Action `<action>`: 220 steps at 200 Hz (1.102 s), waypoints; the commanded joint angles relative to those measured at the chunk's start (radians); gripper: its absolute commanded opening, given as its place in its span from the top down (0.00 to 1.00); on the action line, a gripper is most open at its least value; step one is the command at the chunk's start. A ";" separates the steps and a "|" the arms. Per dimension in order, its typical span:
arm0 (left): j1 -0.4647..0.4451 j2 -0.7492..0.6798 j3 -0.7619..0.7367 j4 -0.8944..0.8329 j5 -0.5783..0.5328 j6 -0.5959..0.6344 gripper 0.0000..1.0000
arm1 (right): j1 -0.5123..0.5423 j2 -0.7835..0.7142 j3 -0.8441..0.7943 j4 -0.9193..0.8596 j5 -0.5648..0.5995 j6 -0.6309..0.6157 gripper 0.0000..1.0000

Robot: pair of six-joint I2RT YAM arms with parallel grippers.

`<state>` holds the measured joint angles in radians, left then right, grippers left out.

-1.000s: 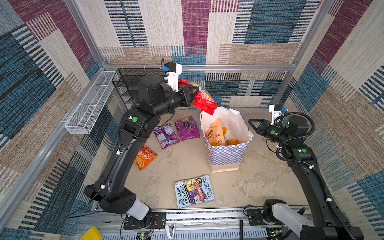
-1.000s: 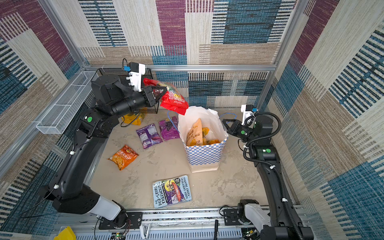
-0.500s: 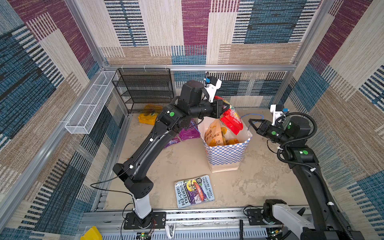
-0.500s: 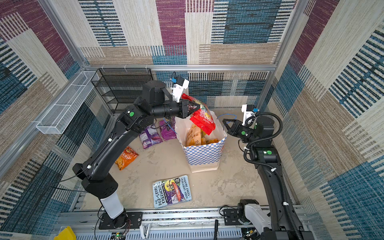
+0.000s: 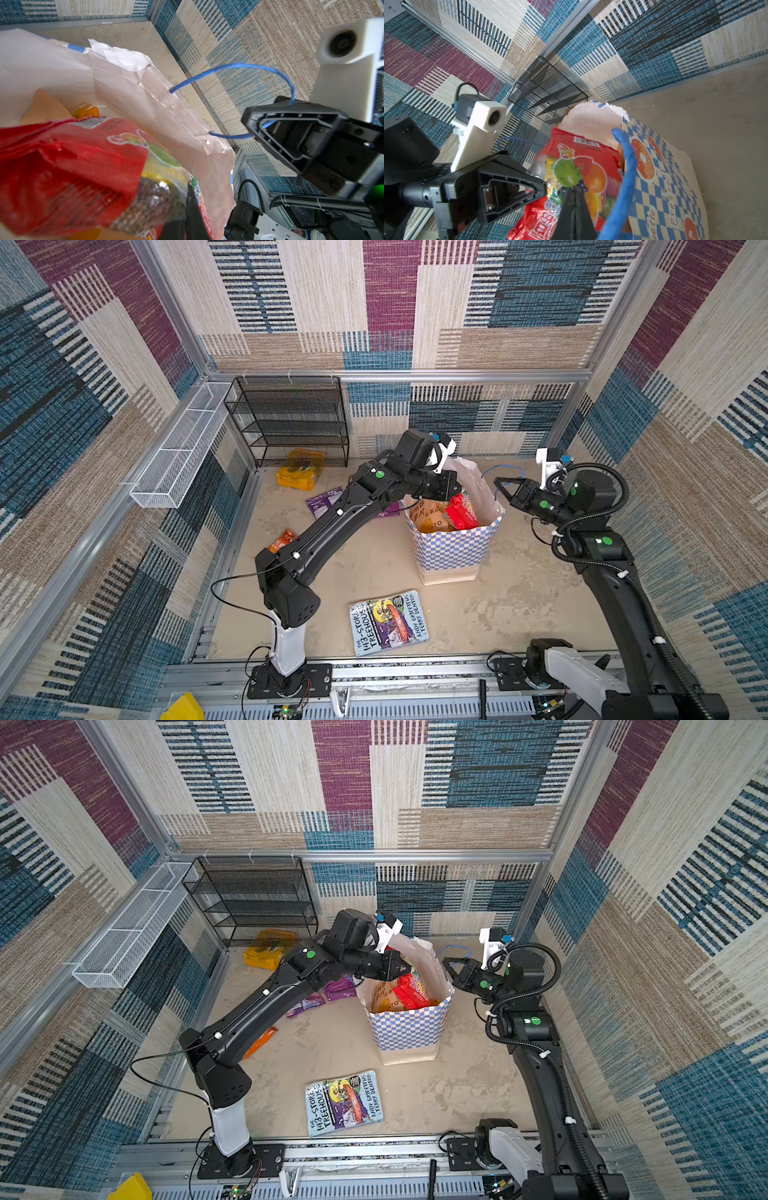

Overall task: Place the snacks into the paper bag
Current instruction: 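Lower the red candy bag into the paper bag and open the left gripper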

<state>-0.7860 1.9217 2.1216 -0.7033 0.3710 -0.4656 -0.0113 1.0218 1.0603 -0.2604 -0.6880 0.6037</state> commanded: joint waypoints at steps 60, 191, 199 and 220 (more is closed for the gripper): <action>-0.013 0.160 0.092 -0.005 0.054 -0.001 1.00 | 0.013 0.026 0.011 0.033 -0.010 -0.012 1.00; 0.011 0.033 0.014 -0.130 -0.181 0.046 0.59 | 0.014 0.025 0.007 0.031 0.016 -0.013 1.00; 0.011 0.017 0.010 -0.126 -0.177 0.052 0.58 | 0.013 0.024 0.006 0.031 0.016 -0.013 1.00; 0.011 -0.022 0.002 -0.100 -0.144 0.077 0.53 | 0.014 0.024 0.006 0.032 0.020 -0.011 1.00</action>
<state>-0.7750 1.9373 2.1284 -0.8333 0.2150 -0.4427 0.0006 1.0489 1.0603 -0.2615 -0.6693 0.5953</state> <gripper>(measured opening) 0.443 0.051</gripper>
